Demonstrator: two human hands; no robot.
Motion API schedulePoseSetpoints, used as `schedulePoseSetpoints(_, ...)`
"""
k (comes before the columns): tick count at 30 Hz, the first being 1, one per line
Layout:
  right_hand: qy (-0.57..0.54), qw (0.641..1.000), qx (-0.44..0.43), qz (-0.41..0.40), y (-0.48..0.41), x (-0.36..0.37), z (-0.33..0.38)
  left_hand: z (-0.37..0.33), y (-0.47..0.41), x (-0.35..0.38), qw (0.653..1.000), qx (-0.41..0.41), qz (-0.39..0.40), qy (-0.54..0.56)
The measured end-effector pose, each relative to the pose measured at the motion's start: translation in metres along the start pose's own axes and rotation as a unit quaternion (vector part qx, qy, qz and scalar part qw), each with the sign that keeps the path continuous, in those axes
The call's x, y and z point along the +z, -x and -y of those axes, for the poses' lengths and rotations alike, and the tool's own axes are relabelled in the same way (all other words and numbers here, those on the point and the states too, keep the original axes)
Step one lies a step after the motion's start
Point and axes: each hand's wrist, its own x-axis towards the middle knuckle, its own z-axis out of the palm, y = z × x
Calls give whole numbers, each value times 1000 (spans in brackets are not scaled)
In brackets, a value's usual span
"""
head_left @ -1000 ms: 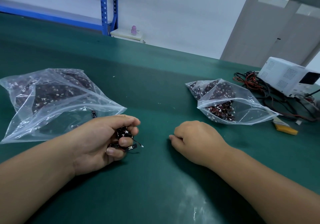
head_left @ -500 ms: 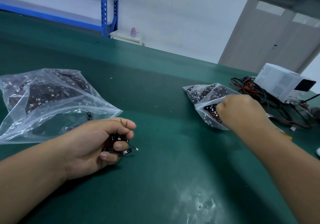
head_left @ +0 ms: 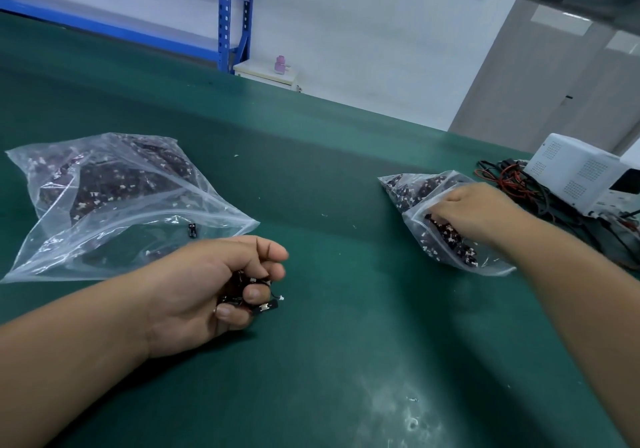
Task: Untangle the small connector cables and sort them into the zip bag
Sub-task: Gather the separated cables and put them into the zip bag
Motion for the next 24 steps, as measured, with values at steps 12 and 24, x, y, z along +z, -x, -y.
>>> schedulePoseSetpoints(12,-303,929,-197,79,119,37,97,-3,10,4,992,30,120,32)
schedulePoseSetpoints(24,-564,800,-109,173,131,88,145,6,10,14,989,87,92,80)
